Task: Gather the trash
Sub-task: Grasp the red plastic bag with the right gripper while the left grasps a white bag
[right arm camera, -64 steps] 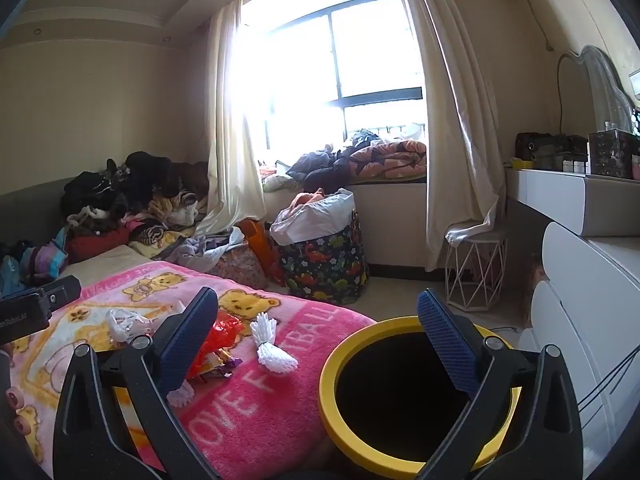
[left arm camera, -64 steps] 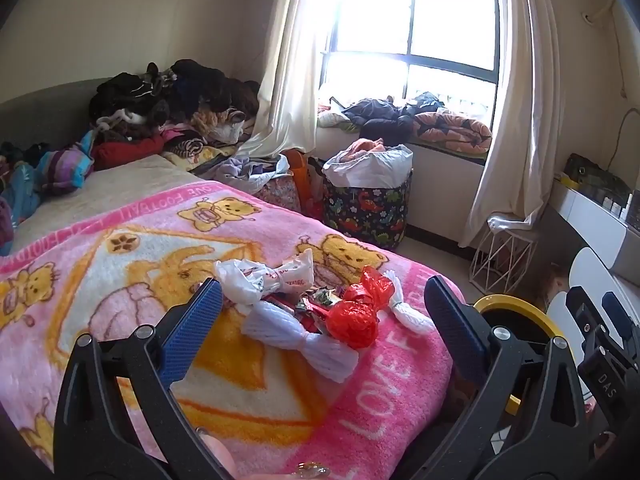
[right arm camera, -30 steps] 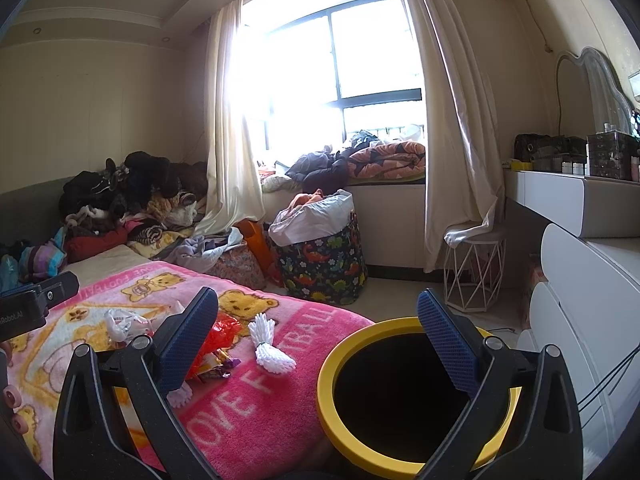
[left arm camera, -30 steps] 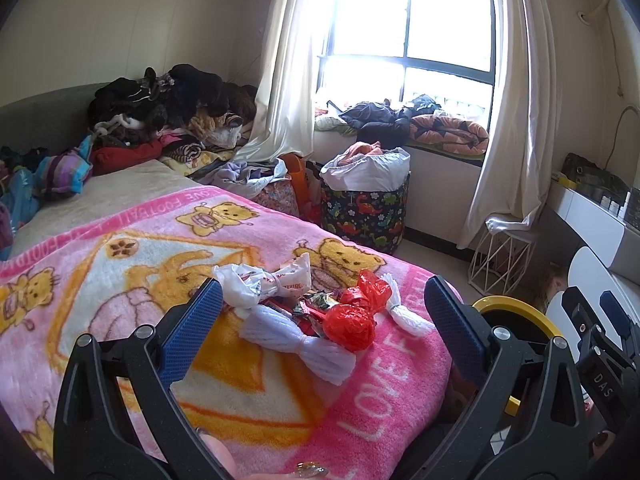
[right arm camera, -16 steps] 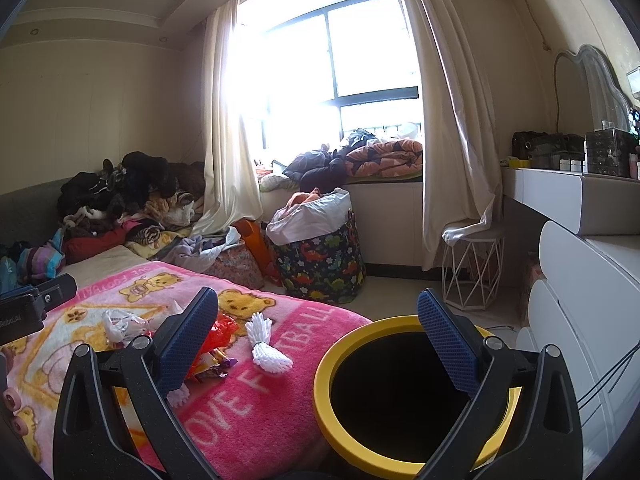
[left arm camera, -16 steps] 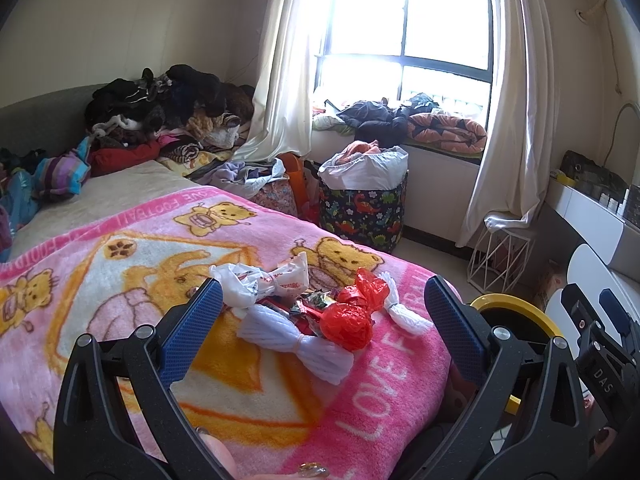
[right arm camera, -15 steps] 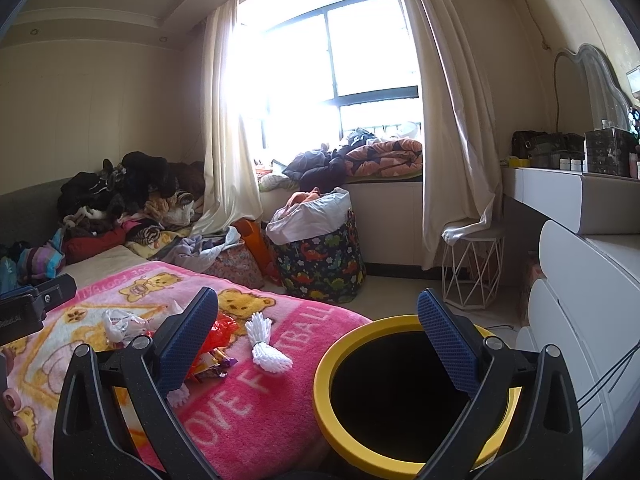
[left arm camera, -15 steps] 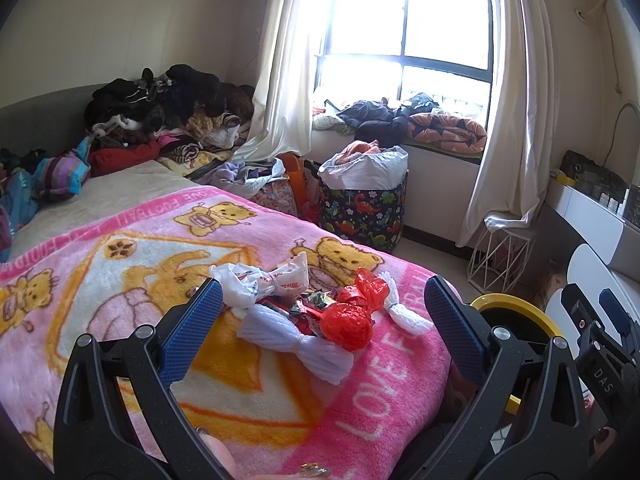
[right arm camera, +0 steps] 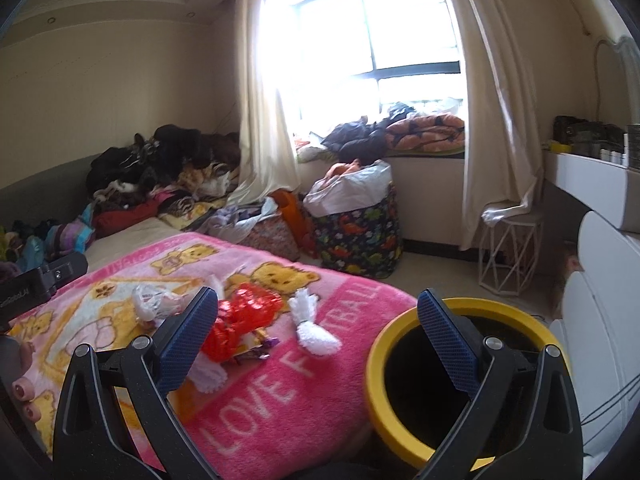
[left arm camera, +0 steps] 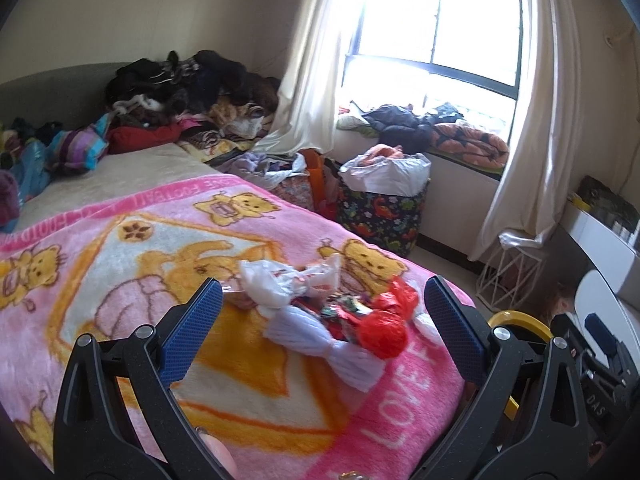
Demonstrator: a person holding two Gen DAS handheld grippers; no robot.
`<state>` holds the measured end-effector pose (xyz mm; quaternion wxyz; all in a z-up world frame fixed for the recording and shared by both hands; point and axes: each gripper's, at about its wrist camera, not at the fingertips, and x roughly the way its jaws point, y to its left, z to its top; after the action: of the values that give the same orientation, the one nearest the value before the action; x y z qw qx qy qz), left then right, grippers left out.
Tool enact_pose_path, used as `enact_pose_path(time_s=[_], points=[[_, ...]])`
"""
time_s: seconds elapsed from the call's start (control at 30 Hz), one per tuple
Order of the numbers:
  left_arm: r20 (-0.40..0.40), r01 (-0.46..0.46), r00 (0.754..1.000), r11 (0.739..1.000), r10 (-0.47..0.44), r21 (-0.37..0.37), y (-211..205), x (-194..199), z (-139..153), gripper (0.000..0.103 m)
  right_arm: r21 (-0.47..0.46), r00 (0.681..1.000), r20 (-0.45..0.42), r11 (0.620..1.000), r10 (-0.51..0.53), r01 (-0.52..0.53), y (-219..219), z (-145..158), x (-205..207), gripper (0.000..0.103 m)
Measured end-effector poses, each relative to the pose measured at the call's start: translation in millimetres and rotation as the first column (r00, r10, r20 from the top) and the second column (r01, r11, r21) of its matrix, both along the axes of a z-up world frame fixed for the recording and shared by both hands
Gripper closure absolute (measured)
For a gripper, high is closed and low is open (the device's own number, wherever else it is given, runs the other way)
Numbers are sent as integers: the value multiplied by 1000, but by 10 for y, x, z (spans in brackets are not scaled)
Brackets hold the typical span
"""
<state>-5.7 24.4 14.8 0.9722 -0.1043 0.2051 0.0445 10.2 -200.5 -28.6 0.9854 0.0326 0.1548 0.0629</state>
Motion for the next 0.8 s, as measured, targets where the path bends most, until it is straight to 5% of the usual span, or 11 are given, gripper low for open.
enact_pose_path(time_s=[0.43, 0.8], points=[[-53, -114, 992, 992, 112, -46, 576, 142, -179, 10, -34, 975, -92, 978, 202, -206, 786, -54, 376, 6], [-125, -92, 989, 987, 76, -130, 824, 556, -425, 10, -1, 945, -227, 971, 233, -240, 950, -312, 887, 6]])
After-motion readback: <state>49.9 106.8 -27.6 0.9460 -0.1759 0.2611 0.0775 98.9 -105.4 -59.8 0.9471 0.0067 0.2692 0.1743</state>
